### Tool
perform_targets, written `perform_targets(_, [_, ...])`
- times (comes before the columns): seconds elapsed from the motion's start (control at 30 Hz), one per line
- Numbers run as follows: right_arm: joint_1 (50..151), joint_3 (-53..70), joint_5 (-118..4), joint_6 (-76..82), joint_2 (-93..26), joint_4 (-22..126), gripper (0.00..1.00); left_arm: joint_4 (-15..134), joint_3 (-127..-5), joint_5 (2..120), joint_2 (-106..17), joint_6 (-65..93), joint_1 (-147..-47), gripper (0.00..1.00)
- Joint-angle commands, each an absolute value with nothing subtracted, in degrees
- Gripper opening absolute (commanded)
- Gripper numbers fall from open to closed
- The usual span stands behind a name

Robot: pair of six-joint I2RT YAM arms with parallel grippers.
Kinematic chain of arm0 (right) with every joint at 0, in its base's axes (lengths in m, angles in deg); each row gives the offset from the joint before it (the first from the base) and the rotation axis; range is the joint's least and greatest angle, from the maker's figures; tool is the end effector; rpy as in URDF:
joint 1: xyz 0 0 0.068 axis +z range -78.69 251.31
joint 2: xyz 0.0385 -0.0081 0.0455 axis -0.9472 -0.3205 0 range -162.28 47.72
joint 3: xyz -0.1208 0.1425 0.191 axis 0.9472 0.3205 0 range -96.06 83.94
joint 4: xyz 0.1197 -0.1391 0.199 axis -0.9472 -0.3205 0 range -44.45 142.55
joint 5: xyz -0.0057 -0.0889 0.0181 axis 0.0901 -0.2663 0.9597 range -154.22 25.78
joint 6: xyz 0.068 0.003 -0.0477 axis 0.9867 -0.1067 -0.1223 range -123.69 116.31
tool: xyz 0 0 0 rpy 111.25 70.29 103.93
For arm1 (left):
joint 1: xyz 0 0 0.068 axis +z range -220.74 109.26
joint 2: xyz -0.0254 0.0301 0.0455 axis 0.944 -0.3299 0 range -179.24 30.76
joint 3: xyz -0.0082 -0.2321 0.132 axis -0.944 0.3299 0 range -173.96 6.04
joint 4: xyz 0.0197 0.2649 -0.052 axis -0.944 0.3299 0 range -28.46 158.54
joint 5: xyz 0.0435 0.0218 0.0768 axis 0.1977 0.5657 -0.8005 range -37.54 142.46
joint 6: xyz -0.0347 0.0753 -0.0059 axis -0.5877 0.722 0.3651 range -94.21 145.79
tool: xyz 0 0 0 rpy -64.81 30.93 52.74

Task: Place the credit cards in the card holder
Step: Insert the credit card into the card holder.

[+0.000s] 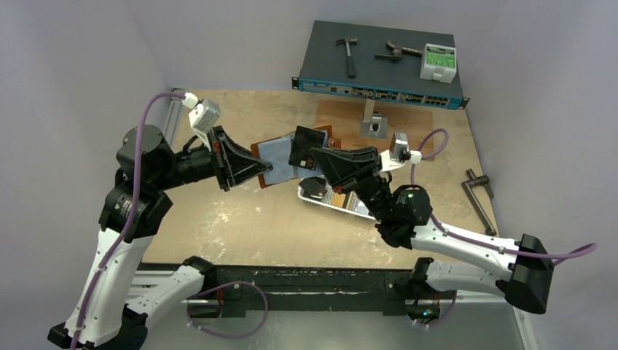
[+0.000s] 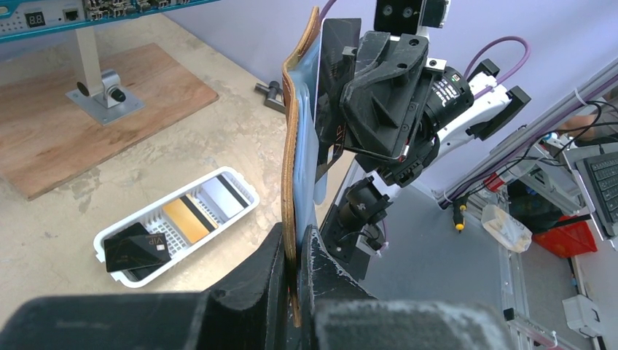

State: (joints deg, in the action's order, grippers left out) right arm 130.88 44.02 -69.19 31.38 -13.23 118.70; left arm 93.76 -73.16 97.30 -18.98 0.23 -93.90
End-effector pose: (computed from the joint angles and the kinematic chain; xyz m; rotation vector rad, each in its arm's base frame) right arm 0.1357 0.2186 0.4075 -0.0953 0.8701 1.5239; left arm 0.1370 -0.1143 0.4821 0.6109 1.6553 -1.2626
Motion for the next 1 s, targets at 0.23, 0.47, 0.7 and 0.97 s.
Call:
perform_targets(0.23, [130.37,41.23,-69.51,30.41,-14.61,122.81,0.0,90.69,-72.56,99.66,-17.61,-1.23,-93.76,0.0])
perform_targets(0.47, [130.35,41.22,-70.94,29.26,-14.28,123.96,0.0,90.88,-72.14,99.82,-17.42,-0.99,-93.83,0.0])
perform_targets(0.7, [130.35,41.15,-71.15,29.28,-14.81,124.86,0.0,90.8,-72.01,99.85,-17.26,-1.02,-93.78,0.0])
perform_targets(0.97, [130.32,41.71,-72.15,28.96,-14.28,125.34,0.0,90.89,-71.58,100.06,-16.89,-0.88,-93.84,0.0])
